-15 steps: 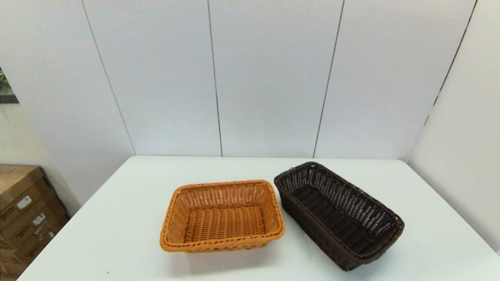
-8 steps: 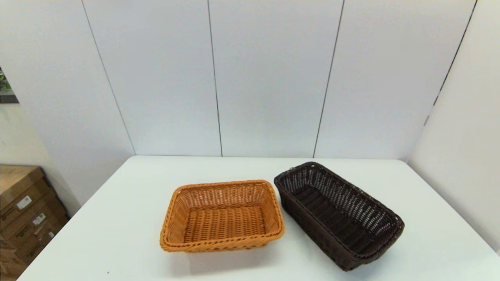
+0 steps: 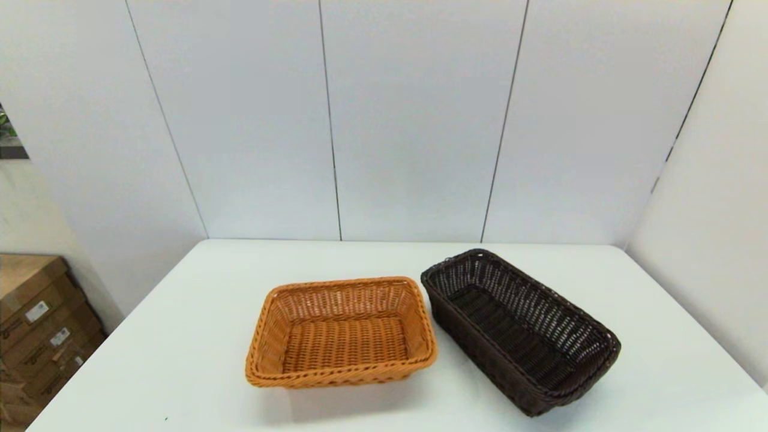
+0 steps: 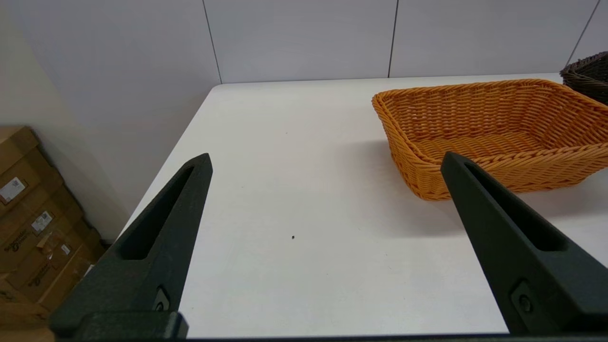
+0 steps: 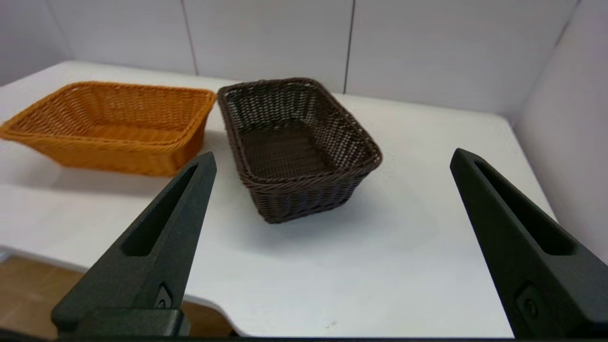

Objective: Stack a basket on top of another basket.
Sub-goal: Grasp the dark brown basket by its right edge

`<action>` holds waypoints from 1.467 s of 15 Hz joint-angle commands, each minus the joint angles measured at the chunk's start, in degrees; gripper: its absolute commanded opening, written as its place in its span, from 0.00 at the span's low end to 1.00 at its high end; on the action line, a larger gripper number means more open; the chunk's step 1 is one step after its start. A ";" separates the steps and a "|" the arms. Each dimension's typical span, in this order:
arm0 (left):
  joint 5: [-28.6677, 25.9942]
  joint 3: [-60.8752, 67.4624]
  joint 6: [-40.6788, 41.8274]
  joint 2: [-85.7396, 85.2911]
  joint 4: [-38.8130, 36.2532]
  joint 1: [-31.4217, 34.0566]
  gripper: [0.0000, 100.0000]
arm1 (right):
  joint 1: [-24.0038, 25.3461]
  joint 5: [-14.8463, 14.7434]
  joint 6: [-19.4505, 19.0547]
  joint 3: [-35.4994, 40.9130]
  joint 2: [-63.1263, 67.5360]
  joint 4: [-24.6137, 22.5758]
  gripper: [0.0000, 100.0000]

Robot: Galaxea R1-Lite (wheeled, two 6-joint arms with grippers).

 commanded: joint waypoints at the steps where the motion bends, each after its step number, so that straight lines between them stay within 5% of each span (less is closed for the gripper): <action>1: 0.00 0.09 -0.04 -0.04 0.04 0.02 1.00 | 0.00 0.50 -0.08 -5.90 21.28 0.10 1.00; 9: 0.00 0.09 -0.04 -0.04 0.04 0.02 1.00 | -0.26 -2.49 1.50 -27.52 71.11 0.45 1.00; 16: 0.00 0.09 -0.04 -0.04 0.04 0.02 1.00 | -0.09 -8.73 12.75 -35.52 93.17 0.36 1.00; 22: 0.00 0.09 -0.04 -0.04 -0.05 0.02 1.00 | 1.67 -9.17 23.73 -35.96 98.09 0.98 1.00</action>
